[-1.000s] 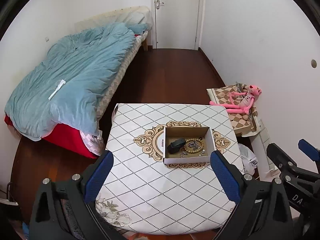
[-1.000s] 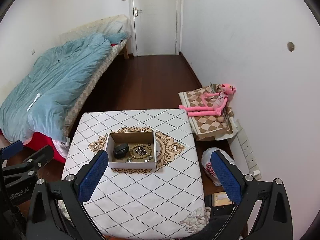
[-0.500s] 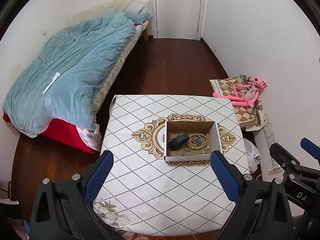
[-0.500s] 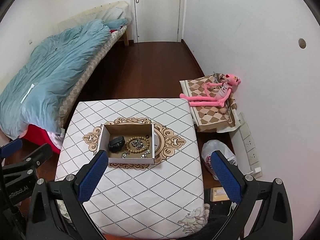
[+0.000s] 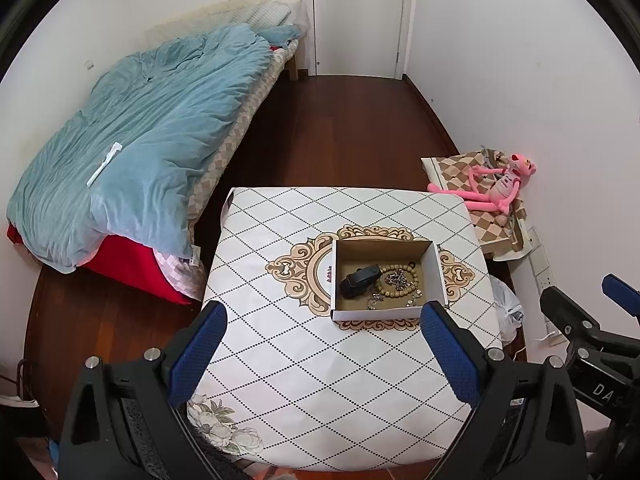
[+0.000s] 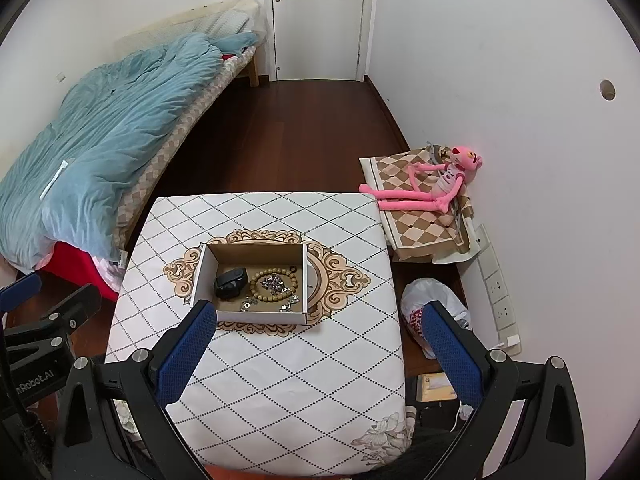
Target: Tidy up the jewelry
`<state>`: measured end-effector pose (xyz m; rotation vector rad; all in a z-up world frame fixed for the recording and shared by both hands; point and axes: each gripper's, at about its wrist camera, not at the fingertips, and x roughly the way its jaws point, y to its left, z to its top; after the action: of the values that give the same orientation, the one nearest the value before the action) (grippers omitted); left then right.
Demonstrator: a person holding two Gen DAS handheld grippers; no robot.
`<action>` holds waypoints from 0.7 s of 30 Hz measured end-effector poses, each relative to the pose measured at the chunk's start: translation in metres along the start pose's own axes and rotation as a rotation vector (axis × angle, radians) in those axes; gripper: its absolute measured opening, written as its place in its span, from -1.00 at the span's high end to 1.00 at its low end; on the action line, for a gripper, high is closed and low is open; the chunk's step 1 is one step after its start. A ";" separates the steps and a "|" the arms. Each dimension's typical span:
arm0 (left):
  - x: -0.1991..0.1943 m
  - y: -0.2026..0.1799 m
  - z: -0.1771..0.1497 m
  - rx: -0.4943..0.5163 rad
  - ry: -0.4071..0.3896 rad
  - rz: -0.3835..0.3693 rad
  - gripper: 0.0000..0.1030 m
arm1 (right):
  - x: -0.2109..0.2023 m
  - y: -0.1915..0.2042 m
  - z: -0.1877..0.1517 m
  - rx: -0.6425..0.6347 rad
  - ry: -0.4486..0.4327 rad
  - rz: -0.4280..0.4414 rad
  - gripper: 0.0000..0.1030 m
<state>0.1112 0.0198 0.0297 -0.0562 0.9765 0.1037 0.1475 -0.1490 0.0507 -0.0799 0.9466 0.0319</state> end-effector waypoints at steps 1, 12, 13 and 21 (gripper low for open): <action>0.000 0.001 -0.001 -0.001 0.000 0.002 -0.92 | 0.000 0.001 0.000 -0.001 -0.001 0.000 -1.00; 0.001 0.005 -0.007 0.004 0.010 0.000 -0.92 | 0.002 0.005 -0.002 -0.013 0.009 0.006 -1.00; 0.001 0.005 -0.008 0.004 0.012 -0.002 -0.92 | 0.002 0.005 -0.002 -0.013 0.010 0.006 -1.00; 0.003 0.004 -0.008 0.001 0.021 -0.005 -0.92 | 0.002 0.005 -0.003 -0.011 0.012 0.009 -1.00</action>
<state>0.1059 0.0237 0.0223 -0.0588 0.9969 0.0977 0.1457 -0.1447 0.0473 -0.0862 0.9585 0.0453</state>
